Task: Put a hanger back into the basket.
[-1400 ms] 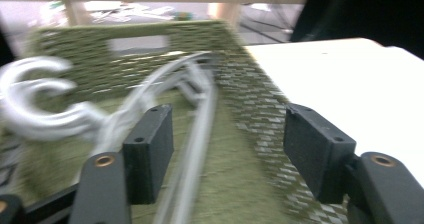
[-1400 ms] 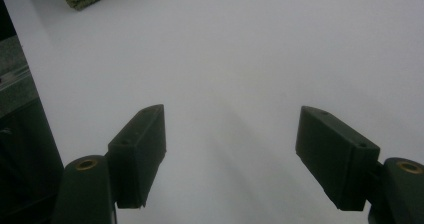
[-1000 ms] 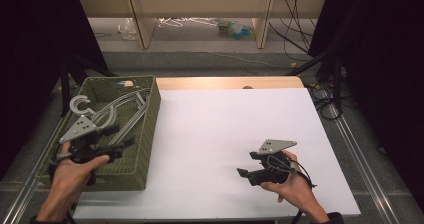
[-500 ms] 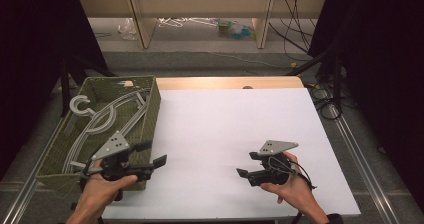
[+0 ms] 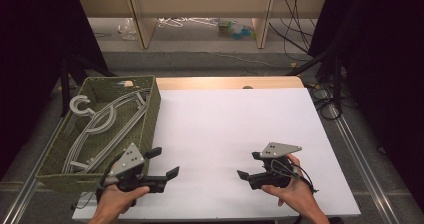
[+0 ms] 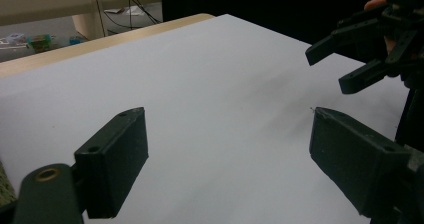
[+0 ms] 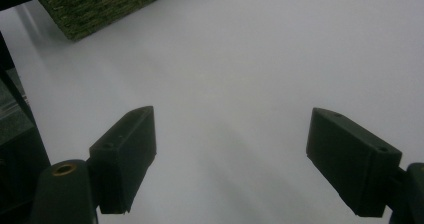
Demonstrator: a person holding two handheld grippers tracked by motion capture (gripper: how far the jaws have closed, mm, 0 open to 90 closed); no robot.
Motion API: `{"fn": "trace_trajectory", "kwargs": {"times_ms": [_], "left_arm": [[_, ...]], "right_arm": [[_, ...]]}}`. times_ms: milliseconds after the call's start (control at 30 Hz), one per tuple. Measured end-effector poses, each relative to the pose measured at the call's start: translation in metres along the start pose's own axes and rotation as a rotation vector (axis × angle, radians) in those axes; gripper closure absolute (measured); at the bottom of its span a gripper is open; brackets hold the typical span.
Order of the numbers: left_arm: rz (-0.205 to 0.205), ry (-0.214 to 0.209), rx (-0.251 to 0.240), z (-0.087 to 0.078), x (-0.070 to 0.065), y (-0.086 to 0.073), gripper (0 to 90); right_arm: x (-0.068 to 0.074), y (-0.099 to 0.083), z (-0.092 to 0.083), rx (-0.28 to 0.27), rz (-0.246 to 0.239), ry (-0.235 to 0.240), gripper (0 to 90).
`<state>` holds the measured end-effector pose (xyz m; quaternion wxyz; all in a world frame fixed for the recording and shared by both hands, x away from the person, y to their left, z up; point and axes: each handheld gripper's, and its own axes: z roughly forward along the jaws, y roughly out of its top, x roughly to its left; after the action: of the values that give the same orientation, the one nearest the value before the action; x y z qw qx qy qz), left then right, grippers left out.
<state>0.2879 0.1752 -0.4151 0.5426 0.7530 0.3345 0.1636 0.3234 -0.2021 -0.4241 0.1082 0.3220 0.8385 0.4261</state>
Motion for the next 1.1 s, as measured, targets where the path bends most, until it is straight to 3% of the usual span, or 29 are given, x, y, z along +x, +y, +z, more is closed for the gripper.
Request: {"fn": "trace_trajectory", "kwargs": {"times_ms": [100,233,400,633,767,867,1100], "left_arm": [[0.024,-0.034,0.026,0.003,-0.005,-0.006,15.9],[0.114,-0.018,0.044,0.005,-0.009,-0.014,15.9],[0.114,-0.046,0.001,0.000,-0.013,-0.018,16.0],[0.068,-0.013,-0.047,-0.008,-0.010,-0.018,15.9],[0.078,-0.014,-0.045,-0.009,-0.008,-0.018,15.9],[0.091,-0.007,-0.041,-0.009,-0.007,-0.018,15.9],[0.072,-0.007,-0.036,-0.009,-0.007,-0.019,15.9]], "right_arm": [[0.001,-0.003,-0.003,-0.013,-0.007,-0.002,20.1],[0.003,-0.011,-0.010,-0.015,0.008,-0.011,19.6],[0.007,-0.024,-0.018,-0.031,0.017,-0.021,18.8],[0.016,-0.035,-0.030,-0.080,0.033,-0.042,17.5],[0.019,-0.043,-0.032,-0.062,0.034,-0.023,17.6],[0.019,-0.045,-0.034,-0.074,0.020,-0.054,17.6],[0.021,-0.045,-0.034,-0.075,0.022,-0.046,17.7]]}}
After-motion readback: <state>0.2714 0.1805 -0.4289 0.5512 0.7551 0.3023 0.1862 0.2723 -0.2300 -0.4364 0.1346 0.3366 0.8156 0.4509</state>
